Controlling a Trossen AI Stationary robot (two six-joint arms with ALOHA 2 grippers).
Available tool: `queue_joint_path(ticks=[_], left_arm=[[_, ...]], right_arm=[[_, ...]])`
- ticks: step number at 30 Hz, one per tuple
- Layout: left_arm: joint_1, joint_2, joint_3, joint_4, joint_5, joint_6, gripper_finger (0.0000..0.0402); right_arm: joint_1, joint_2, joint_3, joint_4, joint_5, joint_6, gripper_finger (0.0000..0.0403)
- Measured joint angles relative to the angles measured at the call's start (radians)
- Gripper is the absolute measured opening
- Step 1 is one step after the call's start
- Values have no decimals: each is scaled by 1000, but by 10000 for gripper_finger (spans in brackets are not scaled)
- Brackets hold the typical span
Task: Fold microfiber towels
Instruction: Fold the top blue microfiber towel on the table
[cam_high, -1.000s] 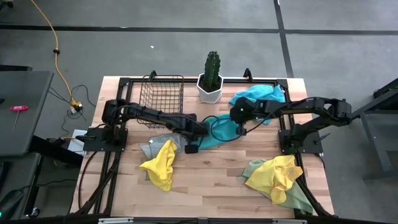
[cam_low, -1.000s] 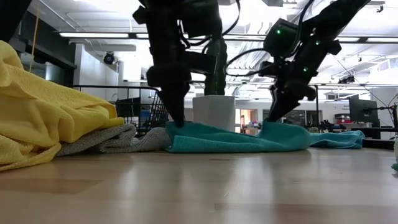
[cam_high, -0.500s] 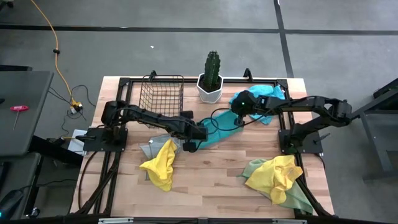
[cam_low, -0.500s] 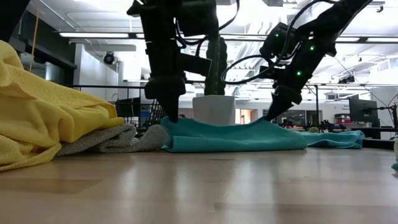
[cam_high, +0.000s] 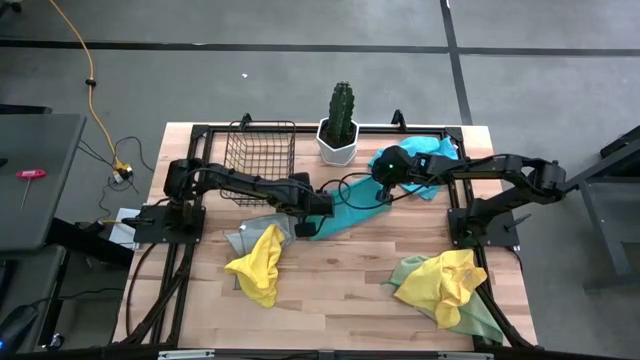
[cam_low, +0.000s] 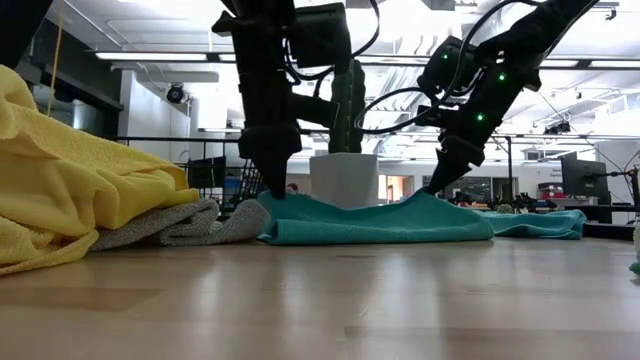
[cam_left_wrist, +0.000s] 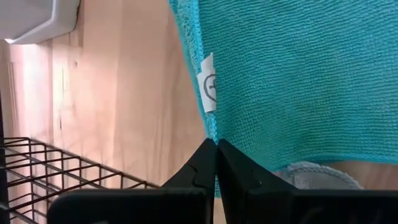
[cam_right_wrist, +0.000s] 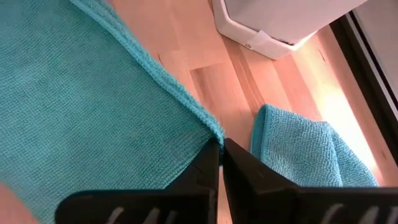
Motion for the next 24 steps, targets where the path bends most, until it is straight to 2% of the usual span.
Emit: queue_joint_path(ticks=[6, 14, 17, 24], left_arm=[[-1, 0, 0, -4, 39, 0, 9], [-3, 0, 0, -4, 6, 12, 38], [-3, 0, 0, -3, -10, 27, 53], [-2, 0, 0, -4, -47, 72, 92]], right_arm=[[0, 0, 0, 9, 0, 2, 0], [0, 0, 0, 16, 5, 44, 5], [0, 0, 0, 16, 17, 45, 35], [0, 0, -1, 54, 62, -16, 150]])
